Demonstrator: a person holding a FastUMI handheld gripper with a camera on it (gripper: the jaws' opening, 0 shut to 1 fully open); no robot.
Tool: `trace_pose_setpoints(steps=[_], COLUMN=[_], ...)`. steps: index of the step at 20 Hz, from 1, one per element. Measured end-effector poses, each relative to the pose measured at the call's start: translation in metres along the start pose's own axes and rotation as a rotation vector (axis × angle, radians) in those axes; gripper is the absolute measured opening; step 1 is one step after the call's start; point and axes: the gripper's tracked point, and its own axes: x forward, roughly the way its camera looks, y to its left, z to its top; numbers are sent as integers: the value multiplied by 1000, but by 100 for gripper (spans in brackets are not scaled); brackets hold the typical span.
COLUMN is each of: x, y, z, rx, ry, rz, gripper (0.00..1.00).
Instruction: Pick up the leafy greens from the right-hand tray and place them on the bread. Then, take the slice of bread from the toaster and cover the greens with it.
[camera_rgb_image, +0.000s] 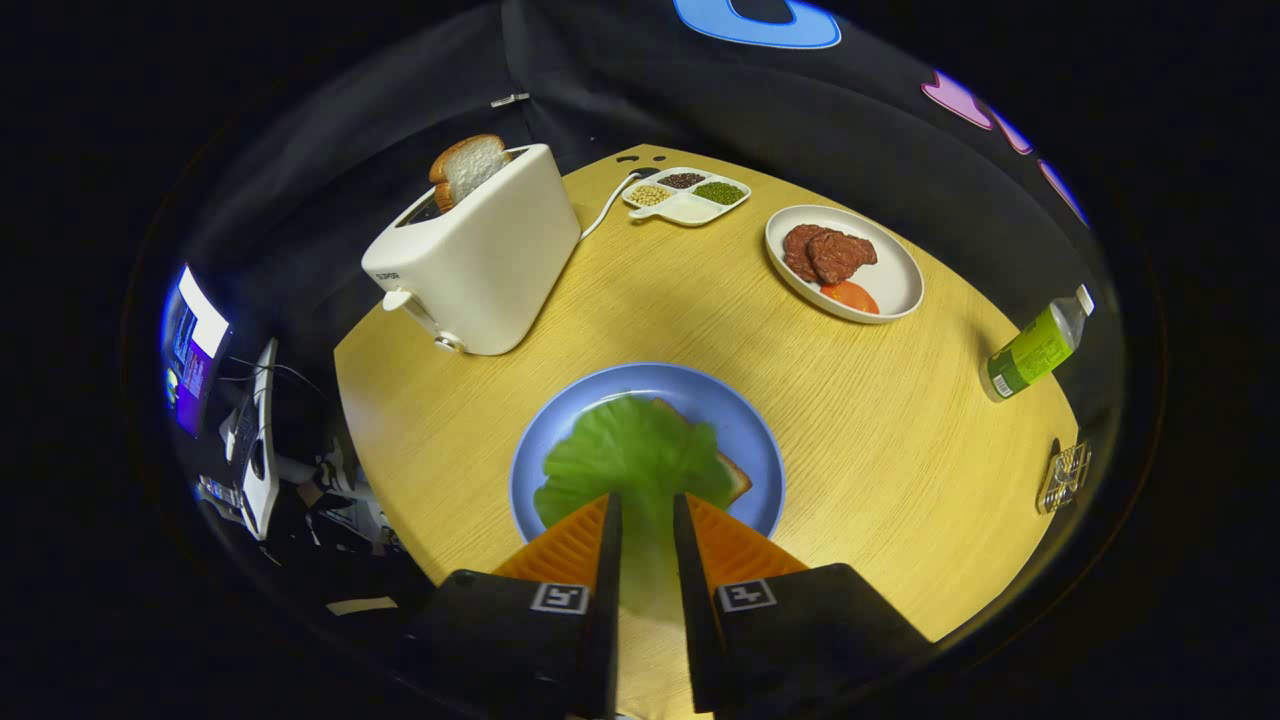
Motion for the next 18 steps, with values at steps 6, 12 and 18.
trace_pose_setpoints(steps=[6,12,18], x=[-8,-43,-79], y=[7,28,83], z=[5,50,151], rx=[-5,-12,-62], ry=[-34,-168,-336], rz=[12,41,113], gripper=[62,73,73])
